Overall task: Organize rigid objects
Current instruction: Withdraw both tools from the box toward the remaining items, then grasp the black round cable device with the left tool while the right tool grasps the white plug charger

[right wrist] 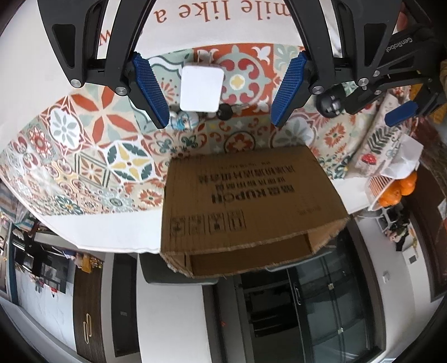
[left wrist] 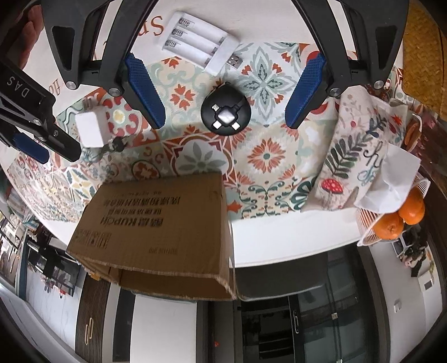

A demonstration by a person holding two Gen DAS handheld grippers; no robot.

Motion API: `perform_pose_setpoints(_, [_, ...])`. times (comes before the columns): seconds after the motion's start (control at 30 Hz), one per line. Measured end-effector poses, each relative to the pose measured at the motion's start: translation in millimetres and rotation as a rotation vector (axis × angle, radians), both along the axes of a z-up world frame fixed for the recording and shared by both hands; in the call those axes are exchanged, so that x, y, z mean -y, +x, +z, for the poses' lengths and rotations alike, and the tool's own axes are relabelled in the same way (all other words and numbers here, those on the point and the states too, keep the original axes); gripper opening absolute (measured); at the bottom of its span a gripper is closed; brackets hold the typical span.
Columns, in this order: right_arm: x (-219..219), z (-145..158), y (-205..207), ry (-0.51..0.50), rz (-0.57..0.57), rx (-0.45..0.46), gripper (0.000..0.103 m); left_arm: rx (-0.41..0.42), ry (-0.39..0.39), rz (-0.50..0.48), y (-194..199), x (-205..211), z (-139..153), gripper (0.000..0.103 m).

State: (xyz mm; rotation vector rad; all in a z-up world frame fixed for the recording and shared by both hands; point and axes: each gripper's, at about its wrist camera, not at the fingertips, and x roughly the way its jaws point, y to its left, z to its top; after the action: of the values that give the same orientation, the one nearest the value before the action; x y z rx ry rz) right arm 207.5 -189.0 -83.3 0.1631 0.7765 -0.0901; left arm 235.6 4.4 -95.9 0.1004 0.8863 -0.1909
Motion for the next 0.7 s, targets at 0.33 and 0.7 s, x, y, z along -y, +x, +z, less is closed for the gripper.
perform_pose_setpoints(0.33, [3,-29,3,0.013,-0.038,-0.081,0.077,-0.058,0.013,-0.003,9,4,-26,0.088])
perform_pose_setpoints(0.7, [8,-57,15,0.043,-0.058,-0.174,0.077,-0.102,0.027,0.010,23,6,-50,0.088])
